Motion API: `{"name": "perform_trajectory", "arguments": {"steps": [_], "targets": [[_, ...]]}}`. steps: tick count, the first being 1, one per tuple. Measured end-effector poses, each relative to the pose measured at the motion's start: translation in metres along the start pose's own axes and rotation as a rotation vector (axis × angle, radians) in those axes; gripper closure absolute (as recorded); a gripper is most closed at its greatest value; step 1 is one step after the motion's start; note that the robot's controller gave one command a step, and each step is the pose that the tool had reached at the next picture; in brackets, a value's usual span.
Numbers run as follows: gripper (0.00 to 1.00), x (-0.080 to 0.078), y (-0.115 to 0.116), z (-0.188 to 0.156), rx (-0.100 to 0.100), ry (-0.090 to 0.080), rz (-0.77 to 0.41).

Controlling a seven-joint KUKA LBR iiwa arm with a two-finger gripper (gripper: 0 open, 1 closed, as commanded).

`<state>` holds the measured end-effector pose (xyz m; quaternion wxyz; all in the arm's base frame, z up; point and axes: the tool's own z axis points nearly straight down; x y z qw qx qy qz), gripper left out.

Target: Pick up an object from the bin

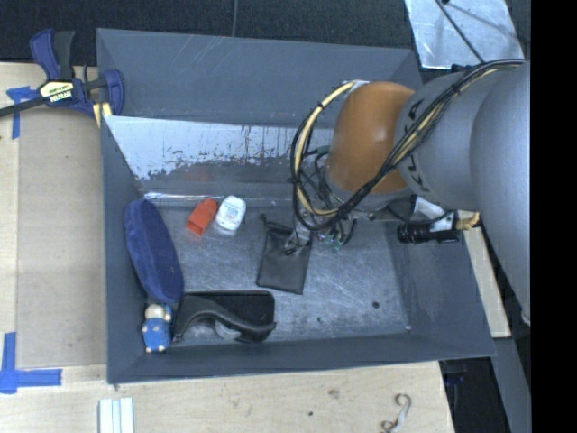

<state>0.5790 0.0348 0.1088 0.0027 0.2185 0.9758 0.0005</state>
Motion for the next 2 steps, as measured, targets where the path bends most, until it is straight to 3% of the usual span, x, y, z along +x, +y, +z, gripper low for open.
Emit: {"name": "perform_trajectory", "arguments": {"steps": [1,2], "targets": [[1.00,-0.0019,-0.0001,-0.0301,-0.001,-0.001,-0.002],[1.00,-0.0030,0.0001,-0.0333,0.000,0.000,-0.004]]}}
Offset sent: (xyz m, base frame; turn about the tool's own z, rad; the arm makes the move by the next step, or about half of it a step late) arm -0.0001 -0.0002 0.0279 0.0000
